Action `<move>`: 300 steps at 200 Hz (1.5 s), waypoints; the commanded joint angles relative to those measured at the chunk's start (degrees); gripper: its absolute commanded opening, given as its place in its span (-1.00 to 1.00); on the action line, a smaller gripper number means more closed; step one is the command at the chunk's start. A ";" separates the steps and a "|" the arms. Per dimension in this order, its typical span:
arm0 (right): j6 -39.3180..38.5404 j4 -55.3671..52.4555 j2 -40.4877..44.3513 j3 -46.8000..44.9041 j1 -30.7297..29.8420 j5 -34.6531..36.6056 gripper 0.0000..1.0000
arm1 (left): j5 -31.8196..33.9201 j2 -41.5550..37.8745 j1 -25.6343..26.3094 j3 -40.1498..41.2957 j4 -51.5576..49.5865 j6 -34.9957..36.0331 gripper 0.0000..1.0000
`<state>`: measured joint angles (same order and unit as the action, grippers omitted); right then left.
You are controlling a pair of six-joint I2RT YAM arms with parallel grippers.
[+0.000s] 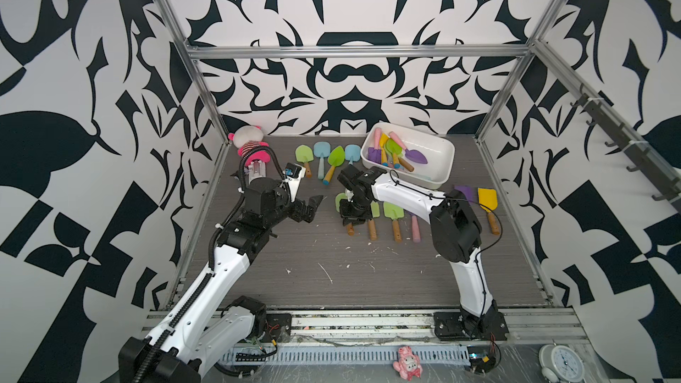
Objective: Take the shovel out of the storage box
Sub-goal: Place the shovel at the center of the board.
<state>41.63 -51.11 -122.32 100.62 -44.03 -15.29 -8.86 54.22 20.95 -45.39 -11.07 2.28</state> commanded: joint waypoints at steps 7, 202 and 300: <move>1.13 -2.91 -0.49 3.36 -0.79 -0.27 -1.00 | -0.81 -0.95 -0.14 0.64 -0.97 -0.55 0.99; 1.82 -7.46 -6.94 7.75 -0.79 2.53 -1.00 | -0.73 -2.01 -0.17 3.81 -0.54 -1.14 0.99; 1.09 -9.65 -9.75 11.33 -0.71 2.88 -0.53 | -0.37 -1.15 -0.15 4.21 0.53 -0.25 0.99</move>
<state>43.13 -57.63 -132.27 109.67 -44.66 -13.02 -8.99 52.69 20.95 -41.52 -11.68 1.50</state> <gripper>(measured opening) 0.247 0.995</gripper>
